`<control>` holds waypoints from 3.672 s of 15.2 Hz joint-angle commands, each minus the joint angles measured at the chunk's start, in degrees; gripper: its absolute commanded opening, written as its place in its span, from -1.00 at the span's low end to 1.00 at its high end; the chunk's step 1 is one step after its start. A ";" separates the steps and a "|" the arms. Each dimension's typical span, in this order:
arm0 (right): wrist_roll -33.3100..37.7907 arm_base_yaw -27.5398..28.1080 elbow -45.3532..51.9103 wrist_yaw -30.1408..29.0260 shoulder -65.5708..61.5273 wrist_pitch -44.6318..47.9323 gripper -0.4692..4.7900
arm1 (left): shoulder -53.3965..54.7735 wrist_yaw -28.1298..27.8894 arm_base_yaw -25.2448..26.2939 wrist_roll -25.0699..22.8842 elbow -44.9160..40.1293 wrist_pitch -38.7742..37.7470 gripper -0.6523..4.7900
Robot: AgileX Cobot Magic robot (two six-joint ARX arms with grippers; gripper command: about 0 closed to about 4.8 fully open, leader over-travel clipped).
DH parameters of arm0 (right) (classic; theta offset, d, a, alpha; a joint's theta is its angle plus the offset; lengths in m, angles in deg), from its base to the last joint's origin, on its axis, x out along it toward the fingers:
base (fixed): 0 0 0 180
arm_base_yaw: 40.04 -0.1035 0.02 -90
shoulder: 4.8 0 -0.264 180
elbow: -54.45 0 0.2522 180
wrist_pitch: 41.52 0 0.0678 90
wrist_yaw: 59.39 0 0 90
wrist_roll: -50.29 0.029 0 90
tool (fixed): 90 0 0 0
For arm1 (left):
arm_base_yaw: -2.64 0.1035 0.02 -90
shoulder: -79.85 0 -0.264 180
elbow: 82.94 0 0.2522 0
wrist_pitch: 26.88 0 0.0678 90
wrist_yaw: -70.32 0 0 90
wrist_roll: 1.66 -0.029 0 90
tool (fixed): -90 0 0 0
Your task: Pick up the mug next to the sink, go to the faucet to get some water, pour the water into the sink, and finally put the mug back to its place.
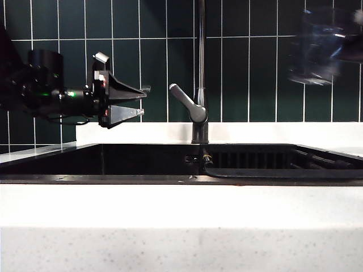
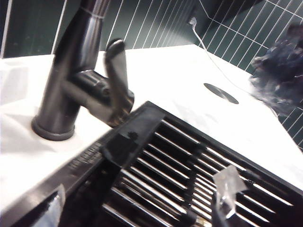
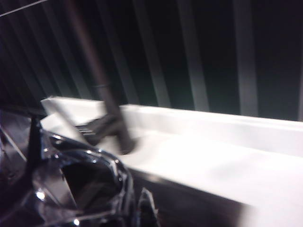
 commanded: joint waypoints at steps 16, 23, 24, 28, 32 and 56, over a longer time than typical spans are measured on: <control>-4.09 -27.02 -35.89 7.61 -17.81 -25.62 -0.85 | 11.87 0.15 -7.26 -4.28 22.86 -3.19 0.69; -3.30 -27.26 -40.22 7.78 -17.88 -25.49 -0.85 | 11.91 -0.74 -7.65 -5.86 25.94 -3.26 0.69; -3.21 -27.26 -40.54 7.78 -17.88 -25.55 -0.85 | 11.91 -0.63 -7.65 -5.88 27.17 -3.26 0.69; -3.15 -27.26 -40.54 7.80 -17.88 -25.92 -0.85 | 11.93 1.73 -7.65 -6.08 27.65 -3.65 0.69; -3.19 -27.26 -40.54 7.80 -17.88 -25.97 -0.85 | 11.93 4.35 -7.65 -6.38 27.67 -3.56 0.69; -3.54 -27.26 -40.54 7.98 -17.88 -26.71 -0.85 | 11.93 -3.45 -8.26 -12.57 27.69 -9.40 0.57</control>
